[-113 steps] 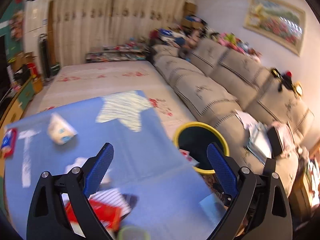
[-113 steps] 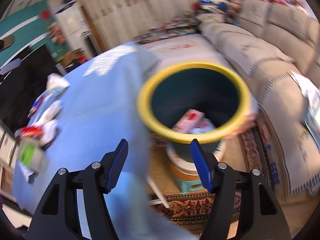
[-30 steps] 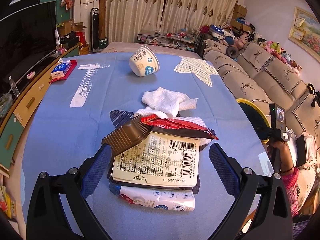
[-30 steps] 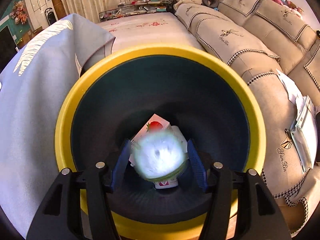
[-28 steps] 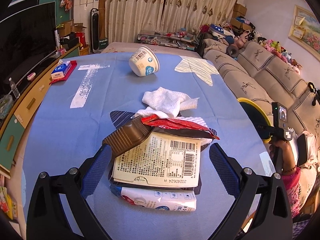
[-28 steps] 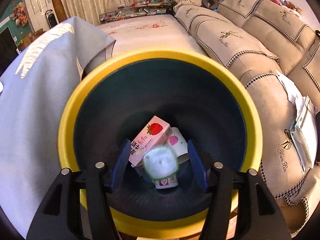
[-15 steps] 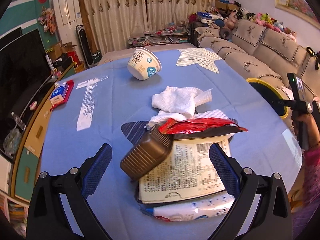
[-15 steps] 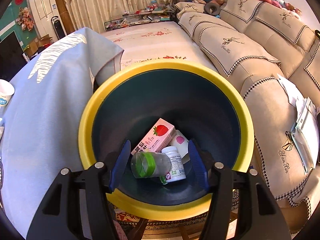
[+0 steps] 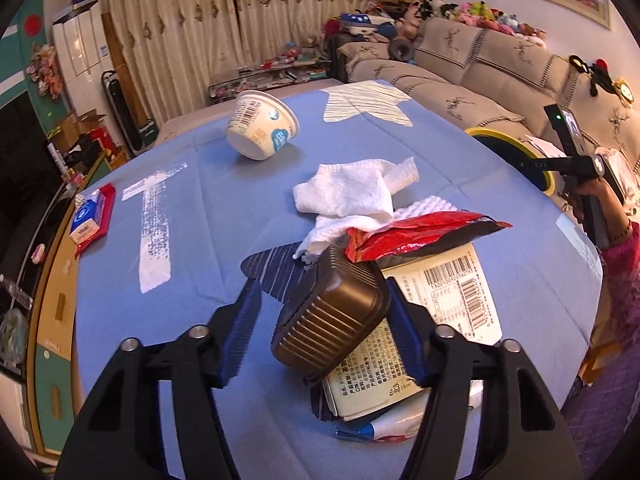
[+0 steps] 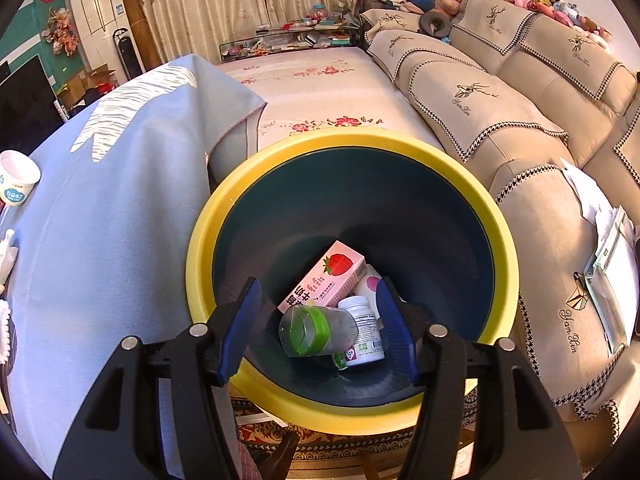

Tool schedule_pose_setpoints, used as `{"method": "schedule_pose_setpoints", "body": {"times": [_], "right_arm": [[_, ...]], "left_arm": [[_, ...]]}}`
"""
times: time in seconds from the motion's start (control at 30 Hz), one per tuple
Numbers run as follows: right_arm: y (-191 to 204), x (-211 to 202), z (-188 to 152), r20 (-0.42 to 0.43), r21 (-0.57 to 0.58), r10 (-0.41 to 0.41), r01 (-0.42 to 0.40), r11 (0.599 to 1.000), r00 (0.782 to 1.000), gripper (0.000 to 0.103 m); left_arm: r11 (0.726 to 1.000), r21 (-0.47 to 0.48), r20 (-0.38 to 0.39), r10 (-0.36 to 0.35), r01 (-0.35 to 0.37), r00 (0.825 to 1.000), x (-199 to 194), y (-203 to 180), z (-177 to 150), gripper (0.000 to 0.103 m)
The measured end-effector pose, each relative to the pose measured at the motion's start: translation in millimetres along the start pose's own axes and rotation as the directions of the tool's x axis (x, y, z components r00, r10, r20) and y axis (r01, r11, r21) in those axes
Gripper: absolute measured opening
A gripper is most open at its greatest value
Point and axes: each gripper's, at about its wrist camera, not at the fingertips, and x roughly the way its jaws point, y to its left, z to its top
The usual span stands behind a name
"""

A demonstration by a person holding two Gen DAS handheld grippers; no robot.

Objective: Collect trash
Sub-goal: 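Grasp the brown plastic tray with the left gripper and lift it, then carry the brown tray over the bin and open the left gripper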

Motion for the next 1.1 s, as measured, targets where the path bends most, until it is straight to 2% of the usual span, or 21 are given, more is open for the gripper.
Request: {"method": "schedule_pose_setpoints", "body": {"times": [0.03, 0.1, 0.3, 0.47, 0.6, 0.8, 1.0, 1.1], "right_arm": [[0.1, -0.3, -0.6, 0.0, -0.002, 0.002, -0.002, 1.0, 1.0, 0.057], [1.7, -0.5, -1.0, -0.002, -0.006, 0.004, -0.004, 1.0, 1.0, 0.057], [3.3, -3.2, -2.4, 0.0, -0.008, 0.009, -0.009, 1.0, 1.0, 0.057], [2.8, -3.3, -3.0, 0.003, -0.004, 0.011, -0.011, 1.0, 1.0, 0.057], [2.5, -5.6, -3.9, 0.008, -0.003, 0.012, -0.012, 1.0, 1.0, 0.057], [-0.8, -10.8, -5.2, 0.018, 0.005, 0.018, -0.018, 1.0, 1.0, 0.057], [-12.7, -21.0, -7.6, 0.041, 0.027, 0.015, -0.016, 1.0, 0.999, 0.057], [-22.4, -32.0, -12.3, 0.066, 0.045, 0.004, -0.007, 0.999, 0.998, 0.057]], "left_arm": [[1.0, 0.002, 0.004, -0.015, 0.015, 1.0, 0.4, 0.0, -0.1, 0.053], [0.999, -0.006, 0.008, -0.041, 0.041, 0.999, 1.2, 3.4, 0.4, 0.041], [0.998, -0.057, 0.026, -0.036, 0.038, 0.999, 2.5, 15.3, 1.5, 0.034], [0.991, -0.103, 0.055, 0.094, -0.088, 0.994, -6.5, 25.1, 6.8, 0.028], [0.971, -0.134, 0.068, 0.209, -0.198, 0.976, -14.8, 34.1, 13.6, 0.019], [0.95, -0.188, 0.103, 0.271, -0.249, 0.957, -29.7, 39.5, 29.8, 0.016], [0.959, -0.18, 0.132, 0.244, -0.218, 0.961, -39.9, 20.0, 58.3, 0.016], [0.975, -0.138, 0.143, 0.195, -0.176, 0.97, -38.8, -2.4, 82.7, 0.016]]}}
